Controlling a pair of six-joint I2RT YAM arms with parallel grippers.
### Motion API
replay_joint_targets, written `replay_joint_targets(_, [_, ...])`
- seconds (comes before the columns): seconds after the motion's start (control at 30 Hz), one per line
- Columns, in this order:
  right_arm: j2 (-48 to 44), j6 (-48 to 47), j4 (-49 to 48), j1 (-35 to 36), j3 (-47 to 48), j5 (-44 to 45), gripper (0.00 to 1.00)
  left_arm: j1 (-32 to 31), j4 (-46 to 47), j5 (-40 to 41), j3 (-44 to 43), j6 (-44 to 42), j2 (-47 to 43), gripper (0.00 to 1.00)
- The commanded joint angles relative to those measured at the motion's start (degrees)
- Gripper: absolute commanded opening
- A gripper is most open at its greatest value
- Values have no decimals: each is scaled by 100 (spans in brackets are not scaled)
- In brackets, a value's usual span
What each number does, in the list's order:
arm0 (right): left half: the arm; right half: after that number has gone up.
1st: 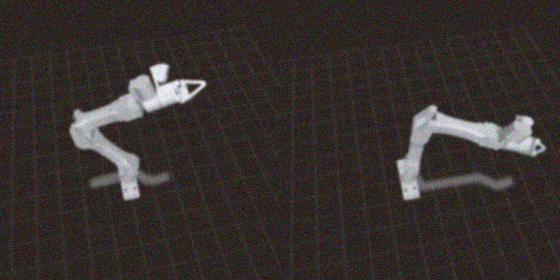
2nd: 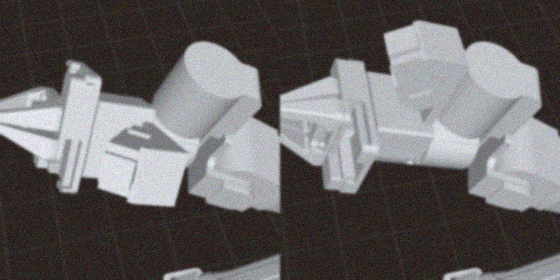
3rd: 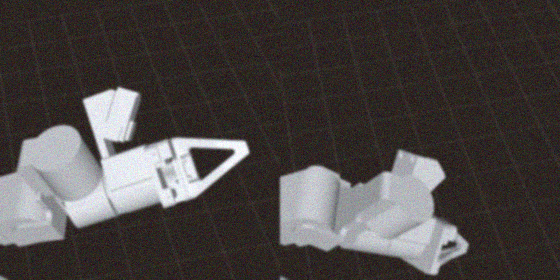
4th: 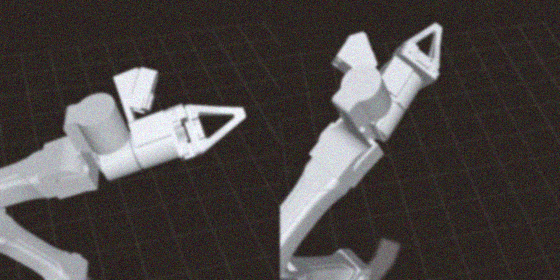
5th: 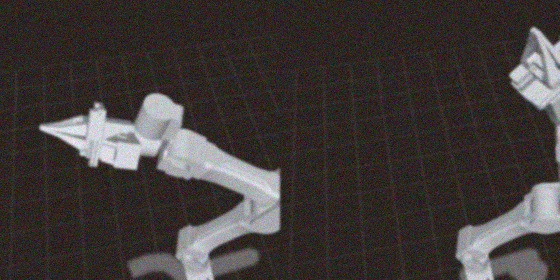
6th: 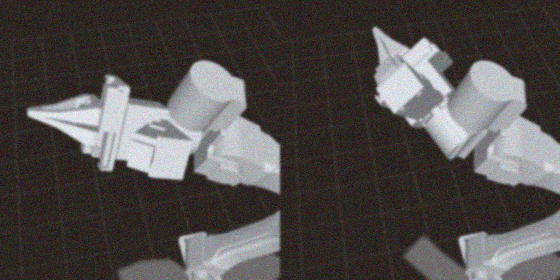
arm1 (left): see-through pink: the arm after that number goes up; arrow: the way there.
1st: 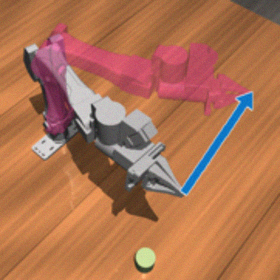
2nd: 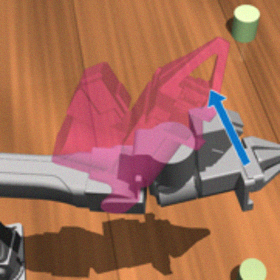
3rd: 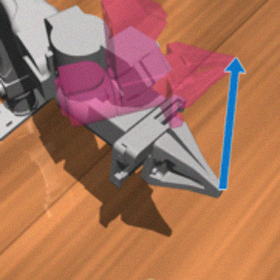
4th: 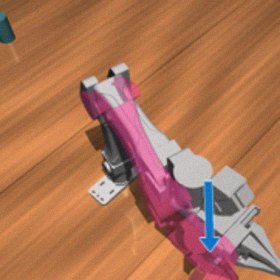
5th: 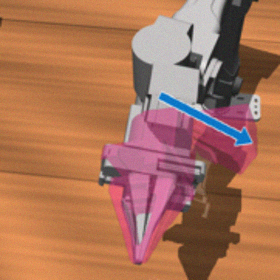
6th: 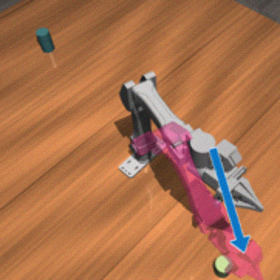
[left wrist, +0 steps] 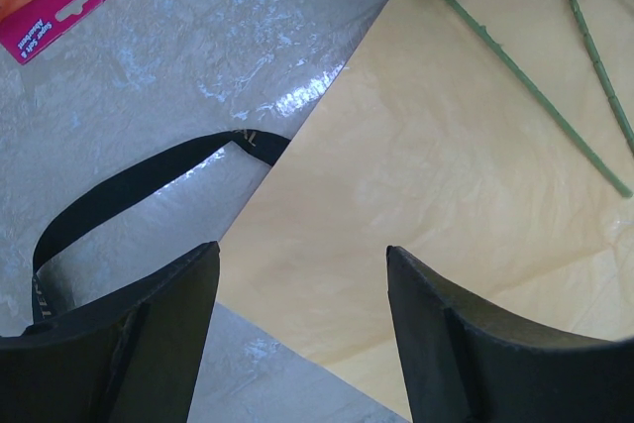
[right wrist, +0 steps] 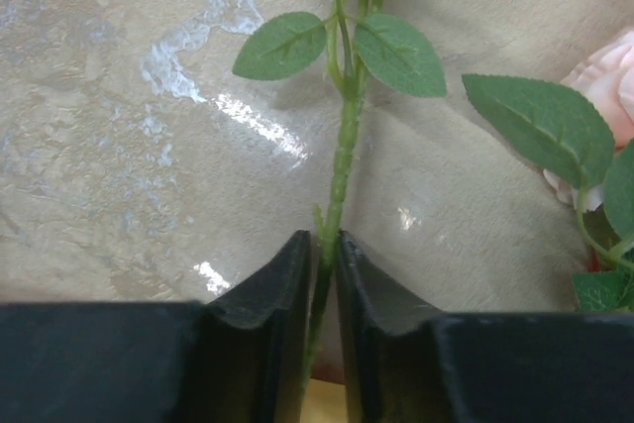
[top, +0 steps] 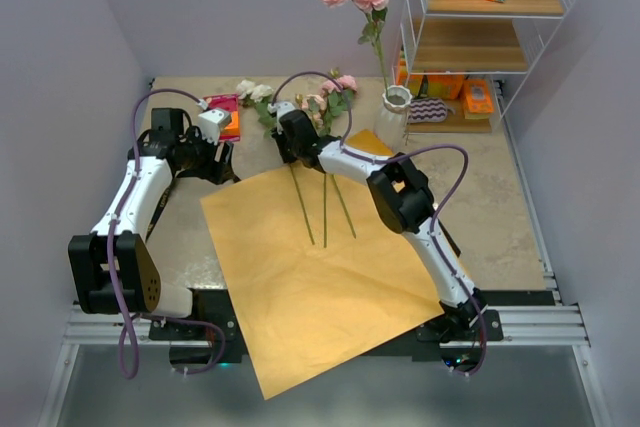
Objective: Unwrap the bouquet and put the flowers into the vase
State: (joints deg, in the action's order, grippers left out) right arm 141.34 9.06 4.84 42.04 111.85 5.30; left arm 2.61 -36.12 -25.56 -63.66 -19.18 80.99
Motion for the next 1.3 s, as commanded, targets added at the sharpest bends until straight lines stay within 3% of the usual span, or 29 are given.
replay_joint_targets(0.0, [-79,-18,351,-3,477,-91,15,73,0,-168,-190,-95,-145,73])
replay_joint_targets(0.07, [-385,-36,299,-3,478,-73,2,90,-167,-334,-296,-130,-154,73])
replay_joint_targets(0.1, [-501,-45,281,-3,486,-64,0,134,-220,-388,-418,-139,-162,73])
replay_joint_targets(0.37, [-2118,-316,-430,15,-268,85,0,801,-686,-1300,-1034,45,22,73])
replay_joint_targets(0.6, [-3515,-879,-1124,111,-1138,59,0,1215,-783,-1478,-1184,107,163,73])
replay_joint_targets(0.77, [-5094,-1703,-2930,243,-2515,-29,0,1224,-748,-1557,-1123,134,171,73])
replay_joint_targets(1.03, [-6267,-2654,-3893,243,-2669,278,0,1224,-730,-1522,-1017,11,198,73])
replay_joint_targets(1.13, [-6513,-3102,-4595,252,-2730,927,0,1215,-704,-1539,-982,2,207,73])
replay_joint_targets(1.27, [-6470,-3980,-6306,-55,-2985,2114,0,1215,-704,-1592,-982,-24,215,73])
